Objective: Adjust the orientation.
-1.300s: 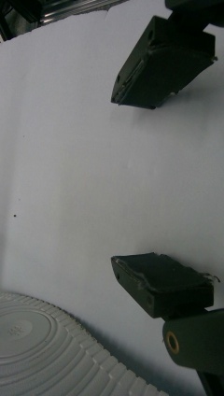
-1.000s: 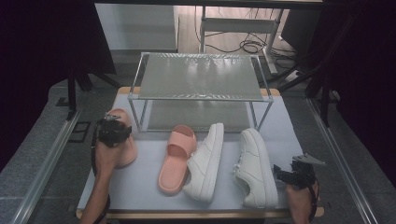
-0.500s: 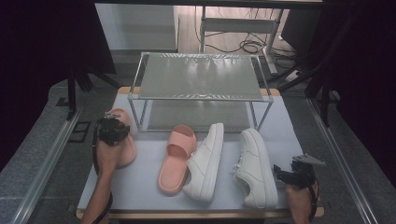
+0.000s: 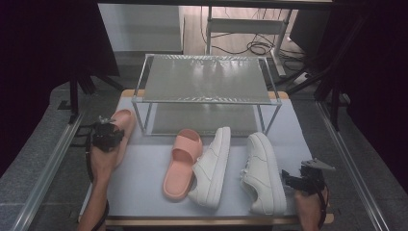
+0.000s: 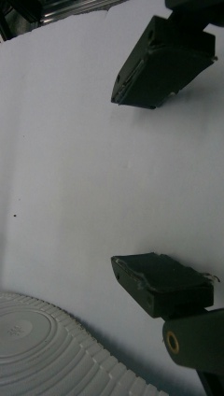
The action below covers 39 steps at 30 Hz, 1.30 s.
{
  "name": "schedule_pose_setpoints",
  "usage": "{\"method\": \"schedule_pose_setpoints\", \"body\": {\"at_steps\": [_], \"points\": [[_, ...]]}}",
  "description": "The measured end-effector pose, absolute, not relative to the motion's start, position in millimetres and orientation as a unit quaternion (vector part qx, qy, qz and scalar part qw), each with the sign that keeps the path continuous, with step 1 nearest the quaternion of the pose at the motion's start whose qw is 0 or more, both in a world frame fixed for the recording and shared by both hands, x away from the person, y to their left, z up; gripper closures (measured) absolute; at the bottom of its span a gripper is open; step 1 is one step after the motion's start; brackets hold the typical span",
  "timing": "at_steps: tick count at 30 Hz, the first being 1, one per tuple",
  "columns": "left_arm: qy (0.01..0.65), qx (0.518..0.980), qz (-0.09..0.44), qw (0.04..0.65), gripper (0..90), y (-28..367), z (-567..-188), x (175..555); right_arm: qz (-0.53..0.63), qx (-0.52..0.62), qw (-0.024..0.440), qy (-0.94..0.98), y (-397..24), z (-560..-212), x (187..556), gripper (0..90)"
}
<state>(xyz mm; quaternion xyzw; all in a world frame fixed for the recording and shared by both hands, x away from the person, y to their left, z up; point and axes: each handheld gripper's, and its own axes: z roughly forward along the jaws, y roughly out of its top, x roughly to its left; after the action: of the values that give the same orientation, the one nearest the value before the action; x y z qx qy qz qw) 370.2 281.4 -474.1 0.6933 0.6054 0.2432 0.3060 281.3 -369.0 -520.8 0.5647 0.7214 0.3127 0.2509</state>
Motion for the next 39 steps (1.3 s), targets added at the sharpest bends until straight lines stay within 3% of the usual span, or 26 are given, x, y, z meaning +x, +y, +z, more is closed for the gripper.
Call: {"method": "schedule_pose_setpoints", "body": {"at_steps": [12, 39], "points": [[0.584, 0.695, 0.270, 0.321, 85.2, 283, -460, 345, 0.312, 0.565, 0.251, 0.721, -369, -521, 281, 18.7], [0.546, 0.724, 0.264, 0.329, 85.1, 281, -455, 280, 0.313, 0.565, 0.253, 0.720, -368, -521, 281, 18.7]]}}
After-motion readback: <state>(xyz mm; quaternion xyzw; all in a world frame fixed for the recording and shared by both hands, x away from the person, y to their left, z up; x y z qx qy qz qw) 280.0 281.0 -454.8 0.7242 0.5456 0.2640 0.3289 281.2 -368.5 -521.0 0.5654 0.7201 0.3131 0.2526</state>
